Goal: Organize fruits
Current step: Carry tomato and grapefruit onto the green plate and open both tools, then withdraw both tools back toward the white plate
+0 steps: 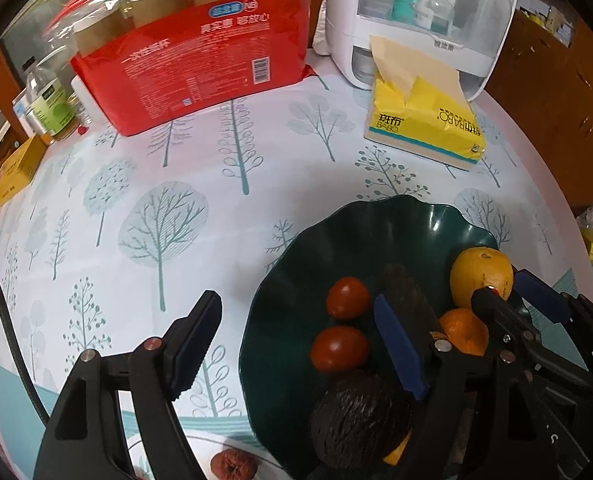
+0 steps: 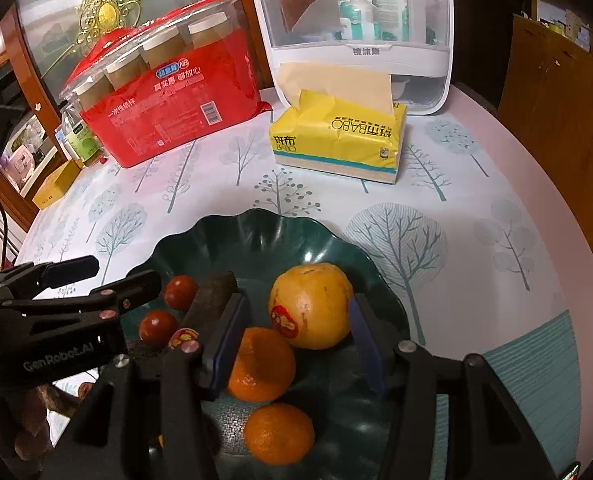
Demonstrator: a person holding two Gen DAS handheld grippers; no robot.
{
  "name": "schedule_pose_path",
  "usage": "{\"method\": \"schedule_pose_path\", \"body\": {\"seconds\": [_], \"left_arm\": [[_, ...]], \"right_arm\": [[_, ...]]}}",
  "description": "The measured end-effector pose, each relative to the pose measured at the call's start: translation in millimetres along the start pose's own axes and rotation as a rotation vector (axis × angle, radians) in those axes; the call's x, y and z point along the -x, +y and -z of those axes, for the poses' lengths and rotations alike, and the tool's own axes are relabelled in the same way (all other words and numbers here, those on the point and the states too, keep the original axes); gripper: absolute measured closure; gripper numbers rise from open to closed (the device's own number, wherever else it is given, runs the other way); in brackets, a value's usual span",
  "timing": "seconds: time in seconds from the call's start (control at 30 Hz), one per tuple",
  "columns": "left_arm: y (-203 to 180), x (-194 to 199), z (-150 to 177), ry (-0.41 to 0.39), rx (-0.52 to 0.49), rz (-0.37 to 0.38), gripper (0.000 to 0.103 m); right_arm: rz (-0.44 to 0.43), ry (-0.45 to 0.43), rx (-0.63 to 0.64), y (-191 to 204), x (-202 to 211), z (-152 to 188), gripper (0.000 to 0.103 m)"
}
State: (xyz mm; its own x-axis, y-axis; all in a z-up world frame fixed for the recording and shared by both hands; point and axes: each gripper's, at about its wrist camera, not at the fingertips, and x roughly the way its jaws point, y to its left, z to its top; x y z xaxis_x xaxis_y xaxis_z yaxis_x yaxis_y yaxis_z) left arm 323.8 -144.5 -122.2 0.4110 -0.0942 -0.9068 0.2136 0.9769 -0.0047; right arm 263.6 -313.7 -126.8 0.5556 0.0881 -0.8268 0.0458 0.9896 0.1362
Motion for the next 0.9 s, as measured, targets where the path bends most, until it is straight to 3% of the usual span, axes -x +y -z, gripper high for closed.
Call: {"method": "schedule_pose_path", "body": {"seconds": [0.37, 0.9], "left_arm": [[13.7, 54.9, 20.6, -0.067, 0.025, -0.006, 0.025], [81.2, 169.3, 57.2, -0.178, 0.072, 0.018, 0.023]], "right_arm": [[0.007, -0.048, -0.014, 3.3, 41.0, 4.6, 0.05], [0.005, -0.175, -0.033, 49.9, 155.4, 19.7, 0.05]]}}
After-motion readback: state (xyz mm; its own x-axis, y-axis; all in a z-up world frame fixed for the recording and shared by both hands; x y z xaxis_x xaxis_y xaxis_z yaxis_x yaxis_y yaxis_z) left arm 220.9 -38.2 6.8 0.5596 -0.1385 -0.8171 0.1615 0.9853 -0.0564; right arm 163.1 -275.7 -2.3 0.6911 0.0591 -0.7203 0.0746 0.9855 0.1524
